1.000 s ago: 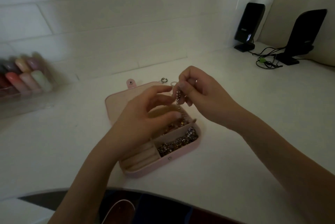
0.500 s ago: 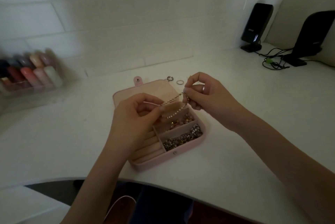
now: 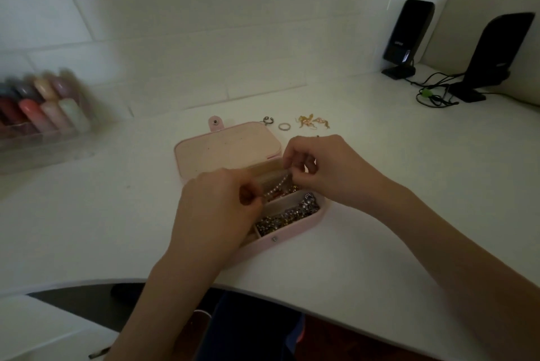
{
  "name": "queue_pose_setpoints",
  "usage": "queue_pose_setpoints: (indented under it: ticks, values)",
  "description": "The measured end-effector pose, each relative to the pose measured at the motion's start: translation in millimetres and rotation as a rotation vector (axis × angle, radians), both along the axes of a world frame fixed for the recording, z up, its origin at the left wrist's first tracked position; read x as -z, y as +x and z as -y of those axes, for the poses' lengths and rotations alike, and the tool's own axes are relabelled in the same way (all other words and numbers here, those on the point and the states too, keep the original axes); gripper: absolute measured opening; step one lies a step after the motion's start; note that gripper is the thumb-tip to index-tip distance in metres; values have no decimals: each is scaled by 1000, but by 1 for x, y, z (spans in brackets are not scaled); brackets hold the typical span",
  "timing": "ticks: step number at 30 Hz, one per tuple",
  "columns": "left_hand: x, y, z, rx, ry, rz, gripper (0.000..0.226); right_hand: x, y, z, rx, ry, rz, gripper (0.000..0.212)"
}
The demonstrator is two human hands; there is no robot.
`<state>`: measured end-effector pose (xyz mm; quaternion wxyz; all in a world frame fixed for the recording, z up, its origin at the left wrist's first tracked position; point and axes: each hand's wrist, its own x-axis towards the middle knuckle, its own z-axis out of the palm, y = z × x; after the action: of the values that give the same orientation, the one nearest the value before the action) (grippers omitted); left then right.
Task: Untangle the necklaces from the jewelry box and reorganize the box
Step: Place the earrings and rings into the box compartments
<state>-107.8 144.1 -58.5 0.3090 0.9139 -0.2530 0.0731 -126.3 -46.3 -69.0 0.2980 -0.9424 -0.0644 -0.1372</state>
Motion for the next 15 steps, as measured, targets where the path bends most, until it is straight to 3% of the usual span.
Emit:
queue_pose_setpoints:
  ticks: [3,7,11,15]
  values:
    - [4,8,-2,32,52,4,16,1,1,1,-44,-52,-21,16]
    - [12,23,-9,8,-41,82,5,-2,11,19,59,85,44,12]
    - [23,47,-23,-119,-47,62,33,-3,39,55,282,12,78,11]
    - [27,57,-33,-250,-204,-131,50,18,56,61,217,-34,-52,32]
